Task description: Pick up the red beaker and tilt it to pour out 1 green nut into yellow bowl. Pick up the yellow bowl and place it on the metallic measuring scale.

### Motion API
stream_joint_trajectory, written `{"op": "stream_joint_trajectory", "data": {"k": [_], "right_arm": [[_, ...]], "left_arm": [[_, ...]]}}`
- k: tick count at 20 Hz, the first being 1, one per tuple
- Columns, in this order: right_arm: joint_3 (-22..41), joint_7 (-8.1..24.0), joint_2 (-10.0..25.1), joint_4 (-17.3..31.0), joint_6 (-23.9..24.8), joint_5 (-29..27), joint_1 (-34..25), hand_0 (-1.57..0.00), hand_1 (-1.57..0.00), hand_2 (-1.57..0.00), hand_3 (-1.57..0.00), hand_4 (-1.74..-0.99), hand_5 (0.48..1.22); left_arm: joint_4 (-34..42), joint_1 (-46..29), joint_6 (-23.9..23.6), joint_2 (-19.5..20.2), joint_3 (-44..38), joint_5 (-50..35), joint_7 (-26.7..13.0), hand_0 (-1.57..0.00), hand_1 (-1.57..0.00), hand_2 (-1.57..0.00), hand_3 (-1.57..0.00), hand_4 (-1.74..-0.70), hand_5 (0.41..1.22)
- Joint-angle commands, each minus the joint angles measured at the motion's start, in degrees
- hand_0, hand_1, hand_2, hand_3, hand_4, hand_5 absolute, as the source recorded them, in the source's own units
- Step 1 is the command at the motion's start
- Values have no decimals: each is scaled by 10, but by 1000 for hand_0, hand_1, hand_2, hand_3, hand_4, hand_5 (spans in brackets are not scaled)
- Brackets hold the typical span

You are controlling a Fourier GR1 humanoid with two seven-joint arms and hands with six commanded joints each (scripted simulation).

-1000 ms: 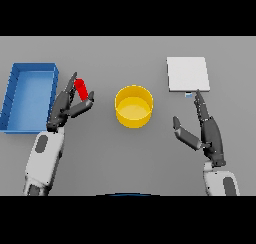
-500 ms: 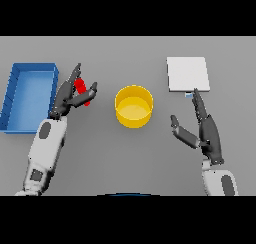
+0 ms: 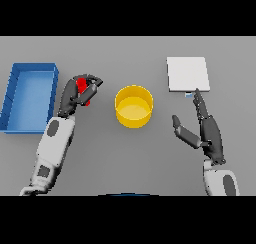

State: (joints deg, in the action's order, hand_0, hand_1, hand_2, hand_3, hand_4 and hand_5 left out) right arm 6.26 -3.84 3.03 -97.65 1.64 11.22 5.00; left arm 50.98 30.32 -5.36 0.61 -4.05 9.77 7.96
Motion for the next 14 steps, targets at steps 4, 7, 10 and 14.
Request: {"op": "stream_joint_trajectory", "data": {"k": [4,7,10,14], "right_arm": [[9,-14,-10,6,1,5,4,1,1,1,1,-1303,682],[10,-18,-4,3,2,12,-3,1,1,1,1,-1281,676],[10,-8,-3,3,4,17,-6,1,1,1,1,-1254,667],[13,-22,0,6,7,27,-1,1,1,1,1,-1245,673]], "left_arm": [[-12,5,-12,-12,-8,0,28,-1384,-1388,-1391,-1390,-1553,1129],[-2,7,-5,-2,-8,-18,29,-1475,-1478,-1479,-1478,-1645,1112],[35,5,-20,3,6,-17,29,-1522,-1523,-1524,-1523,-1692,1100],[99,8,-25,24,48,9,-5,-1551,-1551,-1552,-1552,-1721,1101]]}}
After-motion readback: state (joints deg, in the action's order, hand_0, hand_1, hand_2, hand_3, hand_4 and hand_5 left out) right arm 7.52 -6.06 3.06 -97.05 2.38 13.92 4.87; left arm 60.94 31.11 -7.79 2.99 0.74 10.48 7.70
